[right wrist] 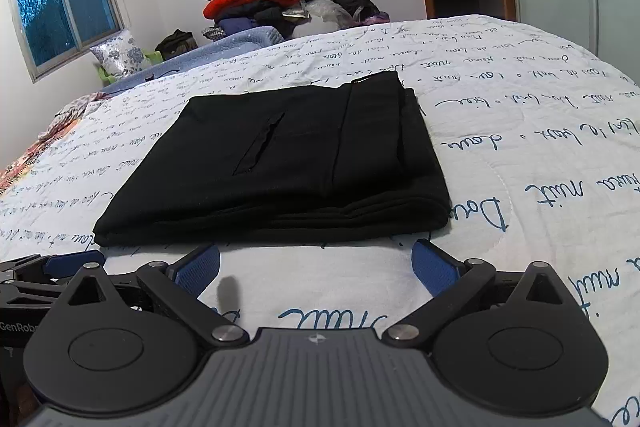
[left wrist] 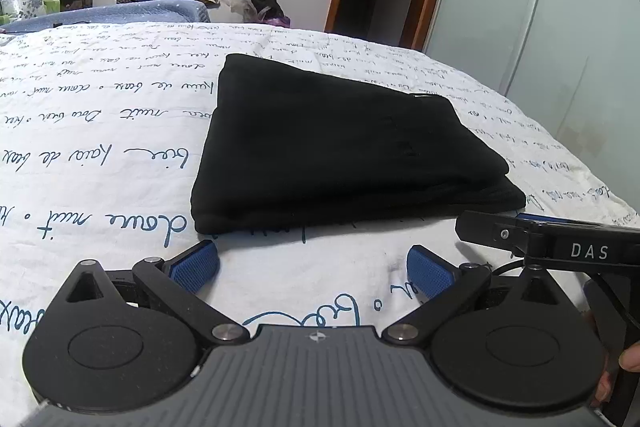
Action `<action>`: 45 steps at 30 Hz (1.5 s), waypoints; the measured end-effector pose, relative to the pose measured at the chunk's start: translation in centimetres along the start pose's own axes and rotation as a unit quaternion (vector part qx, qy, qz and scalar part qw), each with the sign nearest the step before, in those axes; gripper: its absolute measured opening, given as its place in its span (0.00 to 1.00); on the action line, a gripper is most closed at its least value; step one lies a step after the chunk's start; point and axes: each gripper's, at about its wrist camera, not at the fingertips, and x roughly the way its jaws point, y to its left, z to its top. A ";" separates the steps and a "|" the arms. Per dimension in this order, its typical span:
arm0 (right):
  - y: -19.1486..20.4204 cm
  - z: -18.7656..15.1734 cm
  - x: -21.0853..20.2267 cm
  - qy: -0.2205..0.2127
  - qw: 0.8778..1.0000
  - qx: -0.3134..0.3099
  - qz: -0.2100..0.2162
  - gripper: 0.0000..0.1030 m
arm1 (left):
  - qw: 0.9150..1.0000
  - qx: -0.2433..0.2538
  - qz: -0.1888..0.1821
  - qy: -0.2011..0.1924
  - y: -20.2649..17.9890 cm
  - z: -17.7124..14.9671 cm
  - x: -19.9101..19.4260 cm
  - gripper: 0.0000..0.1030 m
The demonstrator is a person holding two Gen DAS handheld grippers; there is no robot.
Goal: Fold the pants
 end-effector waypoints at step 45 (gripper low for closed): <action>1.8 -1.5 -1.3 0.010 0.997 -0.024 -0.069 1.00 | 0.999 -0.035 0.030 -0.017 0.9 -0.5 -1.3 0.99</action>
